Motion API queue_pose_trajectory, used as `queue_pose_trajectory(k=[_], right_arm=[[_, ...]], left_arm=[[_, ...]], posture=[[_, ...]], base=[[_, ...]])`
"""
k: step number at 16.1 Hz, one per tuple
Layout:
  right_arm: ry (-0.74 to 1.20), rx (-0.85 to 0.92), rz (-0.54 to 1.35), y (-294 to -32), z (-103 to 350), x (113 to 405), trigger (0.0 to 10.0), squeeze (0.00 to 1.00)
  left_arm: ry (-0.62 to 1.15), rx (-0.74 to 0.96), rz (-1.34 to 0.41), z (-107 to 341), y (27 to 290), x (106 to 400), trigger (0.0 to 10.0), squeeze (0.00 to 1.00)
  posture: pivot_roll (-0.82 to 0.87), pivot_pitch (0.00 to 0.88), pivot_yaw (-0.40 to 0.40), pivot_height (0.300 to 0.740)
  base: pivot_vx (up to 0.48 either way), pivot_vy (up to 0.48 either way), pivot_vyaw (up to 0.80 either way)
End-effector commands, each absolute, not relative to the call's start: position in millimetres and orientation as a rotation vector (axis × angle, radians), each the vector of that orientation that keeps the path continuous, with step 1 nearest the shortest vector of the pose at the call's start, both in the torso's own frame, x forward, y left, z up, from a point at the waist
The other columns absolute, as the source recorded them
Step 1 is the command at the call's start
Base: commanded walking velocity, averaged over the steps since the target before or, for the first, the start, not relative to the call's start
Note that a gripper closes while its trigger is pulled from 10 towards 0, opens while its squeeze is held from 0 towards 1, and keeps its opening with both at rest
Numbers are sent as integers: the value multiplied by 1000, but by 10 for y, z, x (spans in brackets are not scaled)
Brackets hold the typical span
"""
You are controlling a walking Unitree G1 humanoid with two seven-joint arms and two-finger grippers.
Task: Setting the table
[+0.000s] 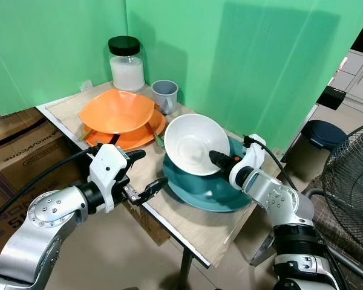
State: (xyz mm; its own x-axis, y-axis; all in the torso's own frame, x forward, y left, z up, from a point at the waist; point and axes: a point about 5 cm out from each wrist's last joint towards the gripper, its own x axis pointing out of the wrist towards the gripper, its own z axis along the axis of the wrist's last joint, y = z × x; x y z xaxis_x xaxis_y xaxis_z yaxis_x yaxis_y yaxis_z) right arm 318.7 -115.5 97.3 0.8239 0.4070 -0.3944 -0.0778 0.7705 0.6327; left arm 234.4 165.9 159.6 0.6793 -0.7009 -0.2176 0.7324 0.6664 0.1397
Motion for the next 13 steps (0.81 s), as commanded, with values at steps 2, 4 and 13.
queue_pose_trajectory(k=[2, 4, 13], right_arm=[[517, 636, 279, -1174, 1043, 3247, 0, 0], [491, 653, 292, -1168, 1079, 3256, 0, 0], [146, 654, 318, -1412, 1596, 3099, 0, 0]], left_arm=[[137, 240, -824, 1620, 1621, 2340, 10000, 0], [137, 238, -824, 1621, 1611, 2338, 10000, 0], [81, 227, -790, 1692, 1565, 2393, 10000, 0]], posture=[[79, 0, -70, 740], [78, 0, -65, 740], [70, 0, -77, 740]], base=[[0, 0, 0], [0, 0, 0], [0, 0, 0]])
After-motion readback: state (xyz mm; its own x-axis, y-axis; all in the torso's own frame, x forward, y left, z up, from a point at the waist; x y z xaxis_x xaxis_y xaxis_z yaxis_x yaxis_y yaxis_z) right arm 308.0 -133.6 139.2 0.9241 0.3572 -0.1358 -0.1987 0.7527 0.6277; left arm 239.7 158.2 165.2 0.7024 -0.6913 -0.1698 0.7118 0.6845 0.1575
